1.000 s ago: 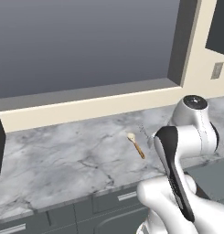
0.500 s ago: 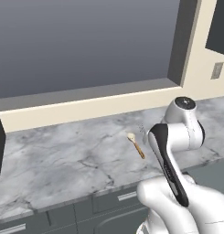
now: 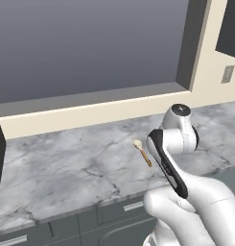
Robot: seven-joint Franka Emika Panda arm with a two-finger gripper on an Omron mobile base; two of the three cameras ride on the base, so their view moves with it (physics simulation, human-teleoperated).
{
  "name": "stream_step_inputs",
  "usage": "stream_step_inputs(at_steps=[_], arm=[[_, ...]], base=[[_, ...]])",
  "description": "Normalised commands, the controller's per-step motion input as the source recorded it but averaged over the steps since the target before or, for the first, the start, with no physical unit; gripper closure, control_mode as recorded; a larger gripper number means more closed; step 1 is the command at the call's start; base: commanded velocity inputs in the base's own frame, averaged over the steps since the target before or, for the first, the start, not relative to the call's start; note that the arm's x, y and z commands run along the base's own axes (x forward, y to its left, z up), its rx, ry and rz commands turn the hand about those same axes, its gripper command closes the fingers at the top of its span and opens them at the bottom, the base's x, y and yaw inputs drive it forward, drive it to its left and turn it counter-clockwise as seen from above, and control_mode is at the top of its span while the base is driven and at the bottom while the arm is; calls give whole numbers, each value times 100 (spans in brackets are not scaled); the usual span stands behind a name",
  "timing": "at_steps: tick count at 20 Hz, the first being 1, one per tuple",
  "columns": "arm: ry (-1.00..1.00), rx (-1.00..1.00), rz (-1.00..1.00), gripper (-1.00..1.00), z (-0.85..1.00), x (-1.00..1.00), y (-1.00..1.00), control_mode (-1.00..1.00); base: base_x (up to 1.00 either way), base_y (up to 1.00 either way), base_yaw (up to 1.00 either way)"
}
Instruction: Organize the utensils by type. Pick up the wooden spoons from the counter and place them in the open cabinet. Then pick up the metallic utensils from the counter and place them in the open drawer.
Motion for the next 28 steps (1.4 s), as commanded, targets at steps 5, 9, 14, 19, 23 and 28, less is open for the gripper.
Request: stream_step_inputs(at_steps=[5,9,14,19,23,28], arm=[[4,-4,0,-100,-54,33,0,-100],[1,-8,0,-100,-52,23,8,-100],[0,-3,0,-100,-37,44,9,-100],[4,0,3,-100,-28,62,0,-100],[10,-1,5,-100,-27,61,0,-100],[12,-3,6,-100,-34,44,4,-100]], base=[[0,0,0],[0,0,0],[0,0,0],[0,0,0],[0,0,0],[0,0,0]])
